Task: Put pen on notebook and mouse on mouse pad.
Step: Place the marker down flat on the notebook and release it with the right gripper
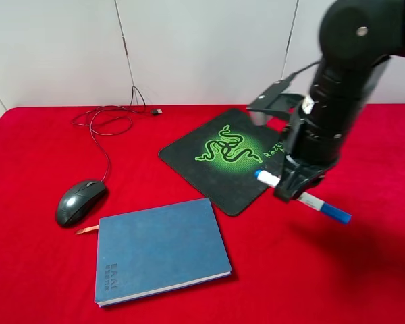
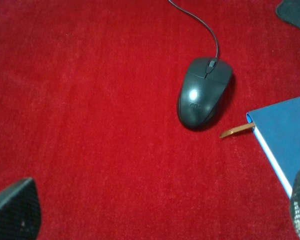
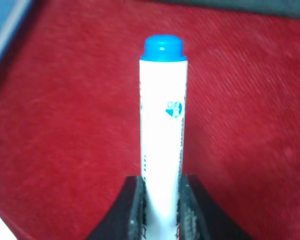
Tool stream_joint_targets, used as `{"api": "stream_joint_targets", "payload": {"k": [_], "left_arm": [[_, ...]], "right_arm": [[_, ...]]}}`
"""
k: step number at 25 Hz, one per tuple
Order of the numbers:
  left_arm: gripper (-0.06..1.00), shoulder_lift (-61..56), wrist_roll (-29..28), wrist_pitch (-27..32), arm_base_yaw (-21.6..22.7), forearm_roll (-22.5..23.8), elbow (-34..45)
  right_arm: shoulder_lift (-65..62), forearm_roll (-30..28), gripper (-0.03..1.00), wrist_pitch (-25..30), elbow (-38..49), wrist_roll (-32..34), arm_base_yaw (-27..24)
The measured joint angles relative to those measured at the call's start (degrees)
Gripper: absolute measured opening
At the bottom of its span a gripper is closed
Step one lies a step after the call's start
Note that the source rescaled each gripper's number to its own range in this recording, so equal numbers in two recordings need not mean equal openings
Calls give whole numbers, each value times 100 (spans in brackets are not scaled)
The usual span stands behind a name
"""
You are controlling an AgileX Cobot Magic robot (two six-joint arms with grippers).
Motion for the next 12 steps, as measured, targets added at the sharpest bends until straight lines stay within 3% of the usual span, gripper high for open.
{"api": "stream_joint_targets", "payload": {"k": [12], "left_arm": [[100,0,0,0,0,0,0]], "right_arm": [[1104,-13,1,46,-610,0,1655]]}}
